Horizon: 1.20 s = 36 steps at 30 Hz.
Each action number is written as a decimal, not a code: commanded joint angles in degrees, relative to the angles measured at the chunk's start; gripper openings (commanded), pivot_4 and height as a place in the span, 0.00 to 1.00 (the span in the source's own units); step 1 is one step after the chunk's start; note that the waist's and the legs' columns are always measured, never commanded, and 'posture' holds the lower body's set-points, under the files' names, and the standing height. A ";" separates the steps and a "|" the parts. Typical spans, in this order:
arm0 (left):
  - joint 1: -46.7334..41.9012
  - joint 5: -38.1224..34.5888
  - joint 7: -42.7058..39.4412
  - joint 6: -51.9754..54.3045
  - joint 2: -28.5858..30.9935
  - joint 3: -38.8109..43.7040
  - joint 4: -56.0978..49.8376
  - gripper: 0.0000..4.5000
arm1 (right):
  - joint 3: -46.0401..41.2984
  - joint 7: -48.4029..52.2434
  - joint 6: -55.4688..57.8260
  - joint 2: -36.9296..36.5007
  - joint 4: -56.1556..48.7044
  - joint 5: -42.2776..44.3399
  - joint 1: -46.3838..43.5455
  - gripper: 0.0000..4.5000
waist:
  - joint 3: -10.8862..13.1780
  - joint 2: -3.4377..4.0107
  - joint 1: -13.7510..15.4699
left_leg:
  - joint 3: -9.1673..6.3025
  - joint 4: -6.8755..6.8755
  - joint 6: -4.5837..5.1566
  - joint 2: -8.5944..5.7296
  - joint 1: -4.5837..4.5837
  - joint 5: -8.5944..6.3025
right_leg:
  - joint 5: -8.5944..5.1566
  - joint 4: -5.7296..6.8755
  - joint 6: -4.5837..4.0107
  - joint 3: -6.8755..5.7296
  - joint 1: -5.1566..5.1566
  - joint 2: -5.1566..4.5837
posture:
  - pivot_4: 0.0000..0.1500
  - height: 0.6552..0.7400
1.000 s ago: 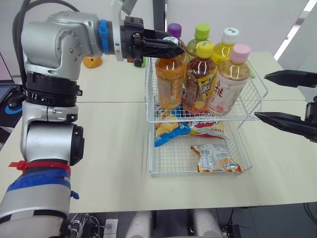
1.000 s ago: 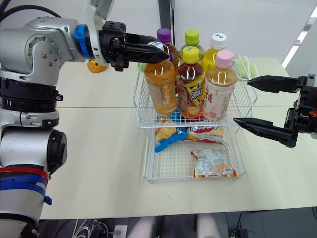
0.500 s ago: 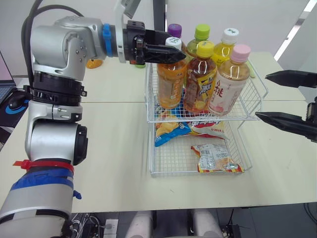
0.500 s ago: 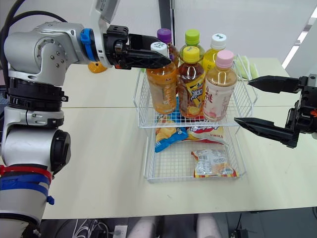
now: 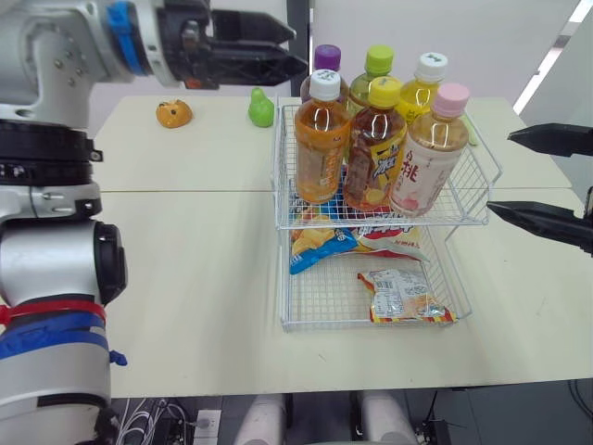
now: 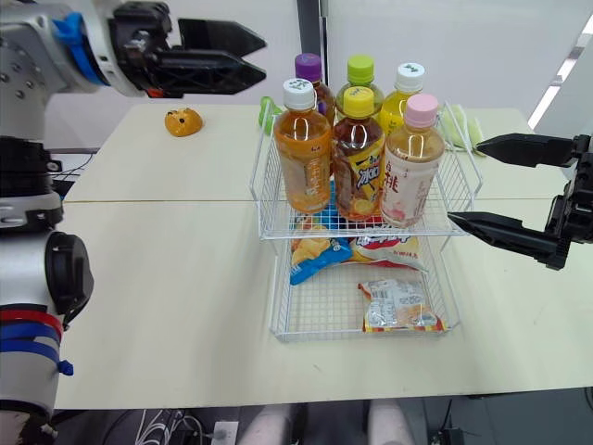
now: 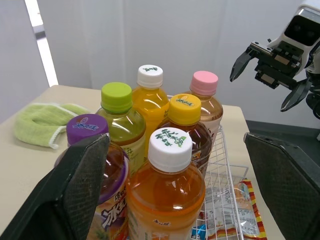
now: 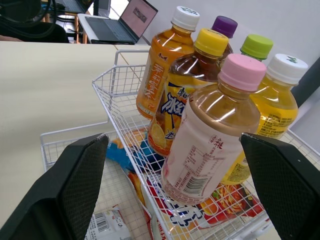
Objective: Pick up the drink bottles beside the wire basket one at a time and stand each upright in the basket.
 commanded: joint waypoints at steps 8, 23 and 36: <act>4.55 8.73 10.91 -13.66 12.36 7.61 3.86 0.99 | -0.85 2.36 -5.24 -1.95 7.62 -5.85 -4.03 1.00 | -0.02 0.03 -0.08 | 0.03 -0.01 0.00 0.02 0.05 0.00 | 0.00 0.02 0.00 0.03 0.00 0.00 | 1.00 1.00; 45.92 12.38 34.26 -24.80 9.07 23.04 -8.05 0.99 | -0.75 -4.73 -24.77 7.36 24.61 -27.23 -1.64 1.00 | -0.08 0.05 0.11 | 0.07 -0.01 -0.01 0.01 0.08 0.00 | 0.02 0.06 -0.03 0.10 -0.02 -0.06 | 1.00 1.00; 65.01 16.05 51.81 -39.29 -5.48 26.05 -9.09 0.99 | 5.42 -16.68 -53.32 22.05 42.94 -45.41 6.82 1.00 | -0.12 0.09 0.24 | 0.15 -0.04 -0.02 0.01 0.16 0.00 | 0.07 0.07 -0.09 0.15 -0.02 -0.07 | 1.00 1.00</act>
